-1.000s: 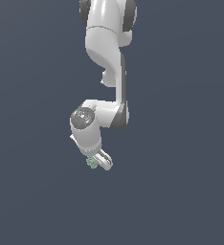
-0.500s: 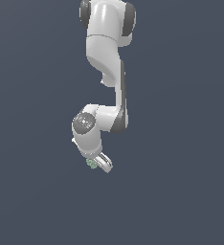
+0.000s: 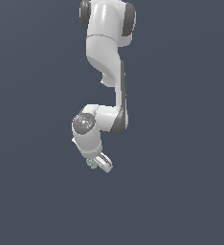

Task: Pick up the object and move it to a goal position.

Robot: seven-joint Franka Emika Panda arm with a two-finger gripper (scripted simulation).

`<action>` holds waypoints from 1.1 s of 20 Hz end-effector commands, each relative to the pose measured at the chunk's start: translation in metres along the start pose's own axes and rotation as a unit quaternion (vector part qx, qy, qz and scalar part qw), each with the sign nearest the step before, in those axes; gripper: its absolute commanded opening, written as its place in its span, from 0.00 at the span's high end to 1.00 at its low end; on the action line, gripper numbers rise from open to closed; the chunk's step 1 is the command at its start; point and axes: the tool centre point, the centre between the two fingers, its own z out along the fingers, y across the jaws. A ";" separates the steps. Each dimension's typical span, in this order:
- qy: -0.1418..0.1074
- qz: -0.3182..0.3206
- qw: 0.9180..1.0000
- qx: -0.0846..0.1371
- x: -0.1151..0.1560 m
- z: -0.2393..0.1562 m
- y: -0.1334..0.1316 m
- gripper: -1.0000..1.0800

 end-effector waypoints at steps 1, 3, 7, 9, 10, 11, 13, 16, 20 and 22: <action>0.000 0.000 1.000 0.000 0.000 -0.001 0.001 1.00; 0.000 0.000 1.000 0.000 0.000 -0.003 0.002 1.00; 0.000 0.000 1.000 0.000 -0.001 -0.012 0.010 1.00; 0.000 0.000 1.000 0.000 -0.001 -0.020 0.016 1.00; 0.000 0.000 1.000 0.000 -0.002 -0.024 0.019 1.00; 0.000 0.000 1.000 0.000 -0.002 -0.028 0.023 1.00; 0.000 0.000 1.000 0.000 -0.003 -0.039 0.032 1.00; 0.000 0.000 1.000 0.001 -0.004 -0.059 0.048 1.00; 0.000 0.000 1.000 0.001 -0.007 -0.092 0.075 1.00; 0.000 0.000 1.000 0.001 -0.008 -0.111 0.090 1.00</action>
